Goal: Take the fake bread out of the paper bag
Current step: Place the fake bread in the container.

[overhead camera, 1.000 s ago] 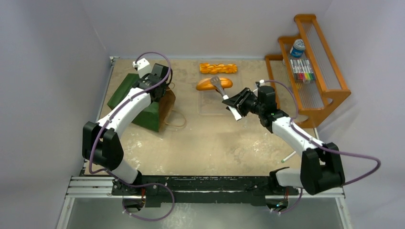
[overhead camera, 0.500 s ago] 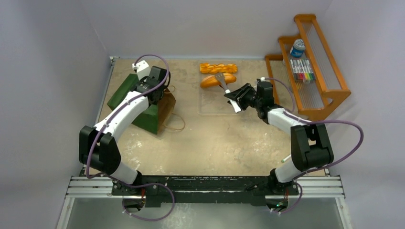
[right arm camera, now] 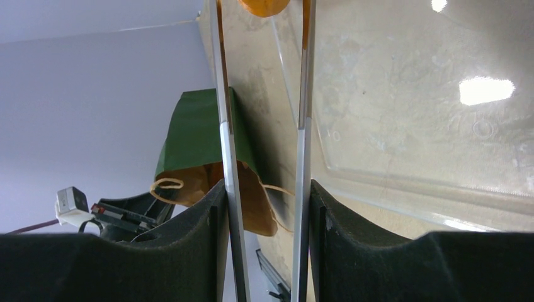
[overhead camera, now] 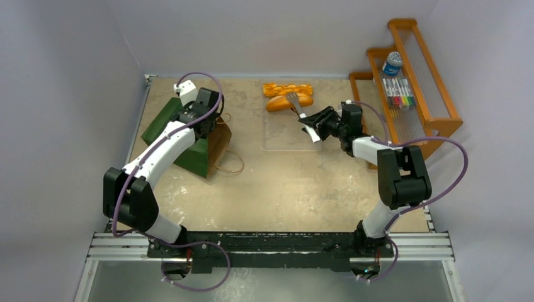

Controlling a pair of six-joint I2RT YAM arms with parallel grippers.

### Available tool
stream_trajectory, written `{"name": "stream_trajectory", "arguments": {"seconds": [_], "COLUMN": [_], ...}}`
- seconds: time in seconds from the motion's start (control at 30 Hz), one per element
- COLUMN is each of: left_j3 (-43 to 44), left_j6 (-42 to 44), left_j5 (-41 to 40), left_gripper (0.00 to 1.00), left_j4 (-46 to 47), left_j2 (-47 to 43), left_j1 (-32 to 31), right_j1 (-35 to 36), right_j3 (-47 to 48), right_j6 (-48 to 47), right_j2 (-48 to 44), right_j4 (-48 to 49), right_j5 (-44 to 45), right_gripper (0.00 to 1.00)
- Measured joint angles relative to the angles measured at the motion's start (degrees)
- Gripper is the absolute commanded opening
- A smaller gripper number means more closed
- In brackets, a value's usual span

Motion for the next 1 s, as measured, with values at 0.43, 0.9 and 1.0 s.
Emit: {"name": "stream_trajectory", "arguments": {"seconds": [0.43,0.9,1.0], "left_j3": [-0.1,-0.1,-0.1], "left_j6": [-0.1,-0.2,-0.2], "left_j5": [0.2,0.5,0.6], "left_gripper": [0.0,0.0,0.0], "left_j4": [0.0,0.2,0.2], "left_j2": [0.0,0.0,0.0], "left_j1": [0.0,0.0,0.0], "right_j1": [-0.3,-0.3,-0.3], "right_j3": [6.3,8.2,8.5], "right_j6": [-4.6,-7.4,-8.3], "right_j2": [5.4,8.7,8.7], "right_j4": [-3.8,-6.8,-7.7], "right_j5": [0.4,0.4,0.4], "right_gripper": [0.41,0.54,0.54]}}
